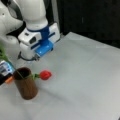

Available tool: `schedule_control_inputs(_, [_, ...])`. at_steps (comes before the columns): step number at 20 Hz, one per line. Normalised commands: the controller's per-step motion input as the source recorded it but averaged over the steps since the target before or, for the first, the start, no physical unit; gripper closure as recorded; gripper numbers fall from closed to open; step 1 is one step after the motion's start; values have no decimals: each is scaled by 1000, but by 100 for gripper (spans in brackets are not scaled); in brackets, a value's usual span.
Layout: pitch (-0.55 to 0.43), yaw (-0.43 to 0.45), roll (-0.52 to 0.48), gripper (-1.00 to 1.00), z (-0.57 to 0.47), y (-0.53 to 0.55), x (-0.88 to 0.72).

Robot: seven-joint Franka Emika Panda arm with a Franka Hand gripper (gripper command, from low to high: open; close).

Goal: Flower insertion into a vase

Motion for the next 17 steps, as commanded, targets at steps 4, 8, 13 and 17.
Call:
schedule_control_inputs(4, [-92,-149,-1,-100,-75,337,-12])
schedule_control_inputs(8, [-82,-104,-6,-100,-64,204,-34])
schedule_control_inputs(13, [-94,-66,19,-100,-57,63,-34])
schedule_control_inputs(17, [-88,-88,4,-100,11,12,37])
